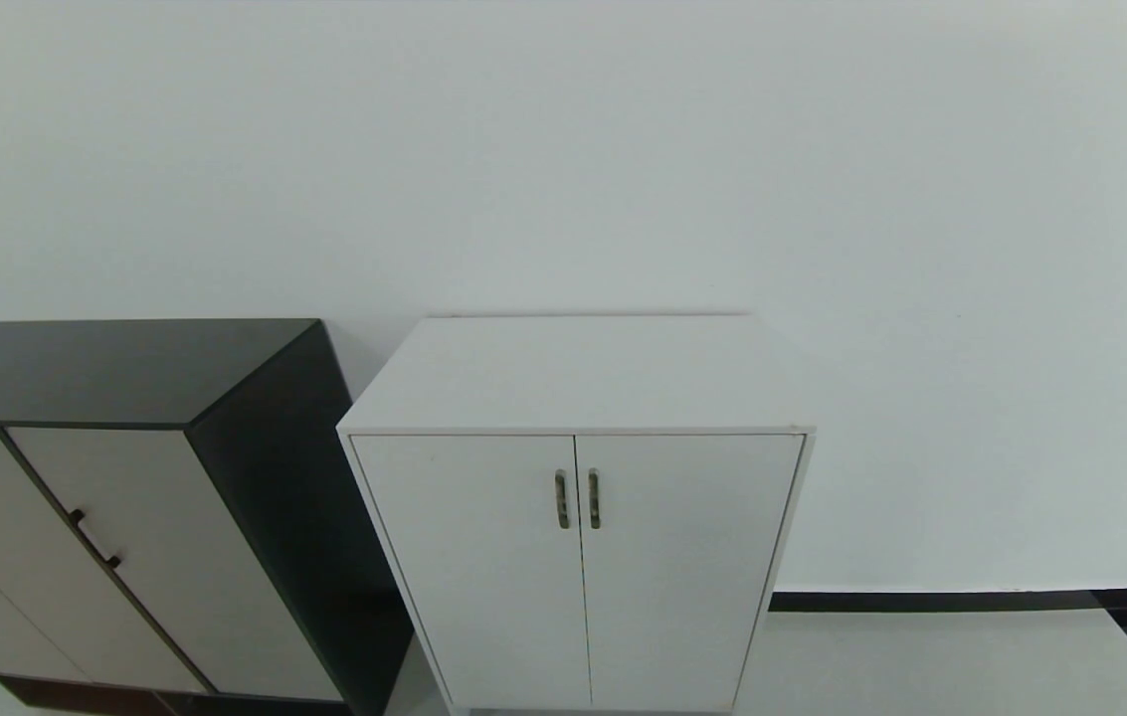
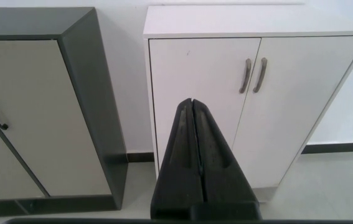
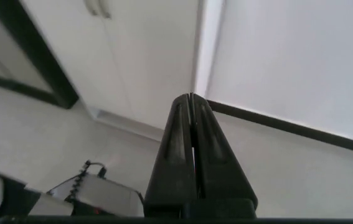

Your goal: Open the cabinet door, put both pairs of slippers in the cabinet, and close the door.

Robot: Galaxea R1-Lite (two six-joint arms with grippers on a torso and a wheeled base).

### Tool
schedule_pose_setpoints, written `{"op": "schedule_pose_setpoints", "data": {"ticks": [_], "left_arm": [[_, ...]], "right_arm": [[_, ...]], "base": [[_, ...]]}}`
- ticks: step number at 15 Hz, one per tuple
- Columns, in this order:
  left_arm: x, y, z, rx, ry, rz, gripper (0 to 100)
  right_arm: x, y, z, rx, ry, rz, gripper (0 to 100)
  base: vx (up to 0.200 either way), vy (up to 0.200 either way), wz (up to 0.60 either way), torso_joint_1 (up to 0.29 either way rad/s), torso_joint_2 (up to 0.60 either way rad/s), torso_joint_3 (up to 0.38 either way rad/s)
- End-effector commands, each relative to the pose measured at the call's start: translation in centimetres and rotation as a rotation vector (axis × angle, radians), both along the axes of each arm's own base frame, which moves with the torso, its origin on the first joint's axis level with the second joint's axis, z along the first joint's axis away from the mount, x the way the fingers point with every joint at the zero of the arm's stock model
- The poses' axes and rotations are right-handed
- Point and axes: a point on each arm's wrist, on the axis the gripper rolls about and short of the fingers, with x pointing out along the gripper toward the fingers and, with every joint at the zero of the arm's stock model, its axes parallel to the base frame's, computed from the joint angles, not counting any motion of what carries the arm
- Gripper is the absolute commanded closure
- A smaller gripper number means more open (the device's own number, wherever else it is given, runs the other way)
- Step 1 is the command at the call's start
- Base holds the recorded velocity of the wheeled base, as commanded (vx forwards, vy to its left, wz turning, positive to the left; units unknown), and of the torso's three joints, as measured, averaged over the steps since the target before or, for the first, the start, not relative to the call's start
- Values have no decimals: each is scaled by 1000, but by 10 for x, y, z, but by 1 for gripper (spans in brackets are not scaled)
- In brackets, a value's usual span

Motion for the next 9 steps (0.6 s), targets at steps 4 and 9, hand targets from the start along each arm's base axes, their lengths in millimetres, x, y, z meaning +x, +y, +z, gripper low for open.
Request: {"op": "schedule_pose_setpoints", "data": {"ticks": [4,9], "left_arm": [[0,0,0,-1,0,2,100],[0,0,0,-3,0,2,100]], "right_arm": [[-12,0,-2,24,-150,-189,100],[-20,1,-4,55,-249,-263,100]], "base": [[0,0,0,0,0,0],[0,0,0,0,0,0]]}}
